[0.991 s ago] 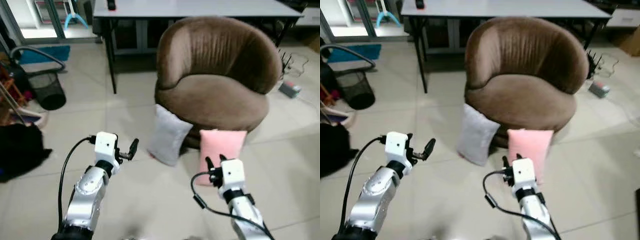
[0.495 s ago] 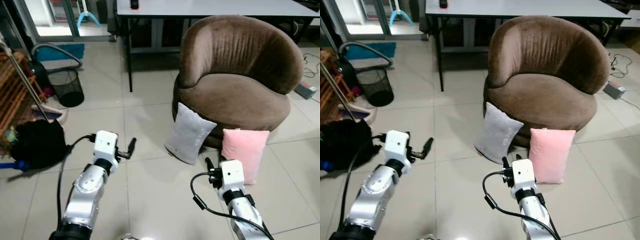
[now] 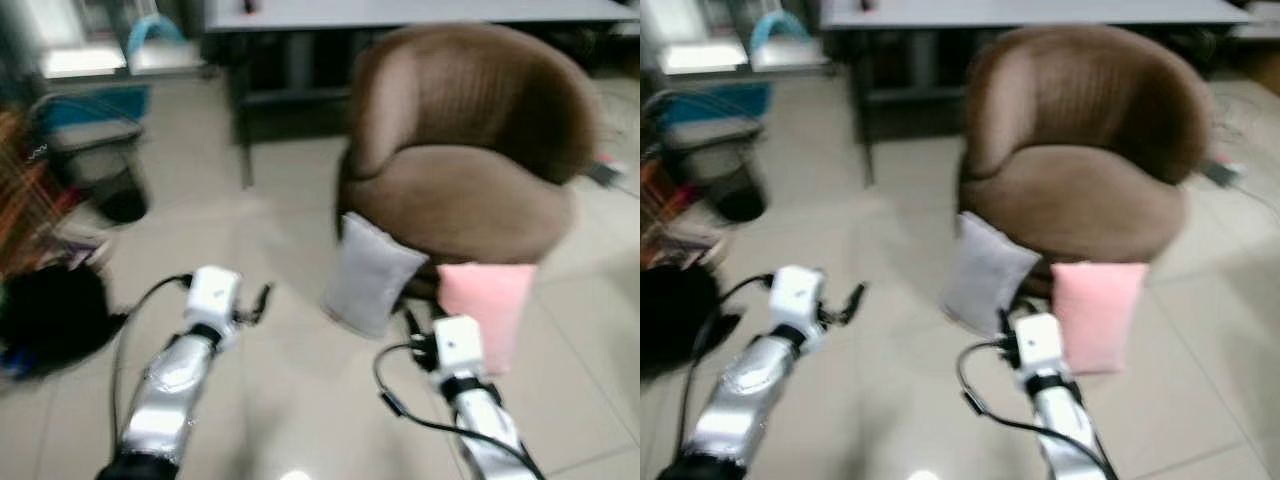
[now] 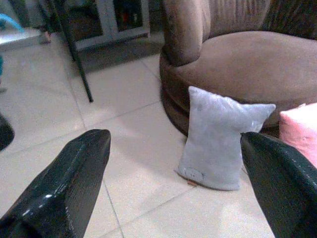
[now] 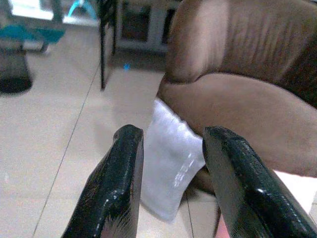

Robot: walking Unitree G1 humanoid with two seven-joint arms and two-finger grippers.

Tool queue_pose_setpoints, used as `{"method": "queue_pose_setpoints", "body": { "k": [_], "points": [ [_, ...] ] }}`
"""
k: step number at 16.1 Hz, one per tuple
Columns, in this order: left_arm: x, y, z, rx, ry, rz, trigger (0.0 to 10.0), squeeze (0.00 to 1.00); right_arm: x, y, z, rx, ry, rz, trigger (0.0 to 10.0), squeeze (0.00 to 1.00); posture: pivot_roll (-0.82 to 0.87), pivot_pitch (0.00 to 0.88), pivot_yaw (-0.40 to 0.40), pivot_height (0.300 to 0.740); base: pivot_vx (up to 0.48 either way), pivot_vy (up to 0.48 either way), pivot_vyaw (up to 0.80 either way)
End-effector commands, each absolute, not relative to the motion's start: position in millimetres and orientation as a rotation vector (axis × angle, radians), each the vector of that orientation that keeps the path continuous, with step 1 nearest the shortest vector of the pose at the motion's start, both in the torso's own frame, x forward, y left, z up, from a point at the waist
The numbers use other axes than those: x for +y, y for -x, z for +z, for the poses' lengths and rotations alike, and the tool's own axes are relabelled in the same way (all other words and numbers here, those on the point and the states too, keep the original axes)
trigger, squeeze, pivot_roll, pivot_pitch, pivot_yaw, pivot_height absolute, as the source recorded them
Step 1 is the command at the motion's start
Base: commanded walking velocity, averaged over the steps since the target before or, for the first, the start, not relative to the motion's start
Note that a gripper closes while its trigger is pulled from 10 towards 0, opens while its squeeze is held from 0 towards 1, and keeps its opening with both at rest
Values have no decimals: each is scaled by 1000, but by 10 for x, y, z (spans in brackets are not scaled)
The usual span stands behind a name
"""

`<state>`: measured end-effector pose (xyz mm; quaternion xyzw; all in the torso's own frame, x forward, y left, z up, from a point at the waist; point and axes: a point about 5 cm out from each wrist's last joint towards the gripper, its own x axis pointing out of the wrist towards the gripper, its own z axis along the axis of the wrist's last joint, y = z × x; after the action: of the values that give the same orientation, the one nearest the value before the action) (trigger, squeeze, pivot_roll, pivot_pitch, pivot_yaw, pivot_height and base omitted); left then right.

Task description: Move the pillow to the sofa from floor

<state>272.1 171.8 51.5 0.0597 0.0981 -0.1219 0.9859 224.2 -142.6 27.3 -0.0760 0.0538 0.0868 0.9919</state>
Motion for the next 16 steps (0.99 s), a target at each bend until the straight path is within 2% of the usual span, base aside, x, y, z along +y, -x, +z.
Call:
{"method": "queue_pose_setpoints", "body": {
  "k": [1,5,16],
  "points": [
    [1583,-2750,550,175,-108,-286,10000,0,-1550,-2195,216,144,160,137,10000,0,4,27,-2,740,446,0,-606],
    [1575,-2747,571,152,-105,-286,10000,0,-1552,-2208,210,144,159,132,10000,0,5,28,0,740,446,0,-705],
    [1625,-2750,525,182,-142,-243,10000,0,-1551,-2215,160,171,157,119,10000,0,9,38,0,740,0,0,-747]
  ]
}}
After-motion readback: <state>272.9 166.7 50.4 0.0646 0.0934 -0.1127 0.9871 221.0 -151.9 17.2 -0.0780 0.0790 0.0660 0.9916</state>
